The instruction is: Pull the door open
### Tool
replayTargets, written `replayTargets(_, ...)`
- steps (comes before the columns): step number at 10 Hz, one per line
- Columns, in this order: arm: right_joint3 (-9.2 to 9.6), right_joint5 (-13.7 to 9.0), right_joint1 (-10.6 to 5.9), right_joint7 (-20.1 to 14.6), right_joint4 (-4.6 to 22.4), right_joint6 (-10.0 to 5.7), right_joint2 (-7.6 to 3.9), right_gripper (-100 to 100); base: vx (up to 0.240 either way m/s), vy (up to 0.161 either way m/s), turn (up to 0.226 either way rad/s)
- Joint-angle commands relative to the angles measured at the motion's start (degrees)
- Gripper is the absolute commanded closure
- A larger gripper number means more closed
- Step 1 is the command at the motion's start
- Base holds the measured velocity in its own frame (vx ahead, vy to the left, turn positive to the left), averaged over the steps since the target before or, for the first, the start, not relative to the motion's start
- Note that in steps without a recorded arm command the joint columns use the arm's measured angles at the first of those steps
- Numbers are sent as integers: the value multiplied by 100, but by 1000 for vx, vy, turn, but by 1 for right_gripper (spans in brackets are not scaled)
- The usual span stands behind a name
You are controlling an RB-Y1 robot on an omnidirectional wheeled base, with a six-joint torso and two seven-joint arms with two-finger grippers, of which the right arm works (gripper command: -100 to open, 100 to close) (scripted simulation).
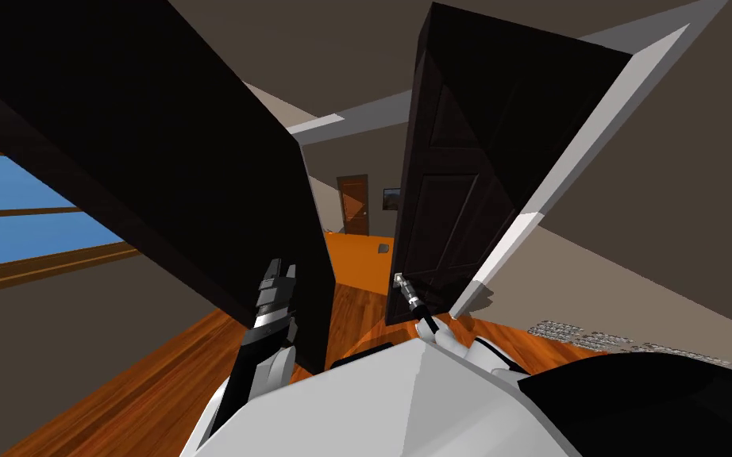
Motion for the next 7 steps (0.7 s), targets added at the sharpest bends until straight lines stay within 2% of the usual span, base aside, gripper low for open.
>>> replayTargets(1, 66, 19, -16, -189, 162, -125, -109, 100, -115, 19, 113)
replayTargets(2, 66, 19, -16, -189, 162, -125, -109, 100, -70, 13, 12)
replayTargets(4, 127, 31, 45, -373, 179, -201, -268, 100, -85, 31, 90)
replayTargets(5, 95, 18, 45, -308, 132, -129, -254, 100, -44, 4, 7)
replayTargets(6, 243, 58, 112, -453, 139, -264, -358, 100, -133, -34, 123)
replayTargets(7, 280, 68, 127, -485, 135, -295, -382, 100, -203, -37, 93)
